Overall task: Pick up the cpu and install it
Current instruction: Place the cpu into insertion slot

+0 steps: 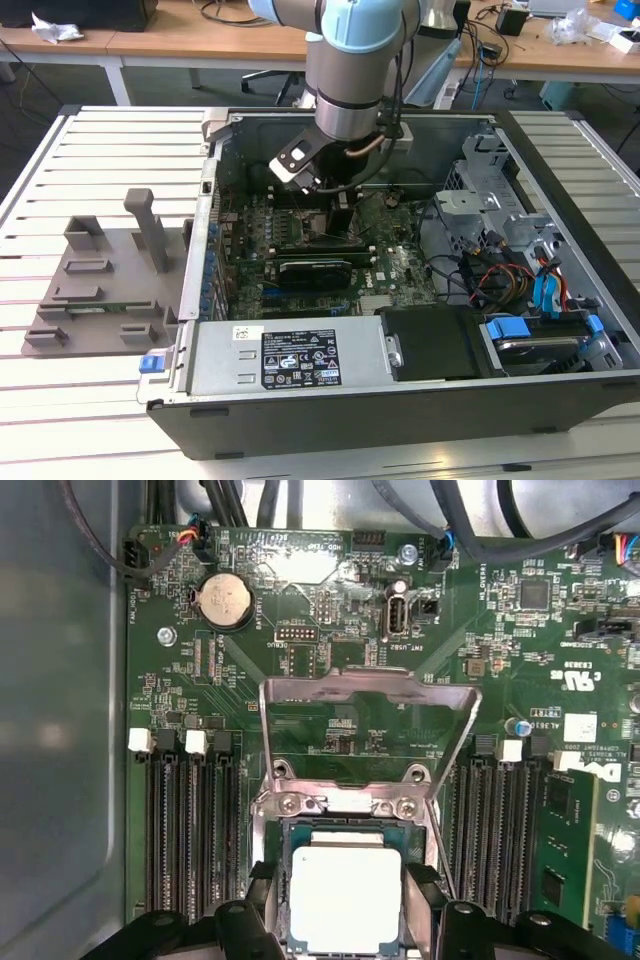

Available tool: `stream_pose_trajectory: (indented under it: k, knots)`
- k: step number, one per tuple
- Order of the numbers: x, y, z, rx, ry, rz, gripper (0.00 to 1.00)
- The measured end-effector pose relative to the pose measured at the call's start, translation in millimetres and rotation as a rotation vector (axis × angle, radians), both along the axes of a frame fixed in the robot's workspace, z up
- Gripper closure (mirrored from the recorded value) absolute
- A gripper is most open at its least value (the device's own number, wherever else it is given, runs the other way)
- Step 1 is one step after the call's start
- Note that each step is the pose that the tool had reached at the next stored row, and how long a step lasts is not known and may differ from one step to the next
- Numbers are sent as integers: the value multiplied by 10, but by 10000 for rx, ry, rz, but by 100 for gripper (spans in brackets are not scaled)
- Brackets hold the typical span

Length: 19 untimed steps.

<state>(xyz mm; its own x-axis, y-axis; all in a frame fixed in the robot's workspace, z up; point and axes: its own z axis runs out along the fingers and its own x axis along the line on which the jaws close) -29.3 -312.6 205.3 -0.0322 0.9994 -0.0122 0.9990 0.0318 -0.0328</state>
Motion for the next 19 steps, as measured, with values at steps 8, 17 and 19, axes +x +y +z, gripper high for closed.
stream_pose_trajectory:
  k: [8, 17, 19]
  knots:
    - [-27, 0, 80, -163, -5, 0, 59]
    - [-78, -8, -18, -153, -5, 18, 89]
    - [-14, -9, -18, -153, 8, 18, 89]
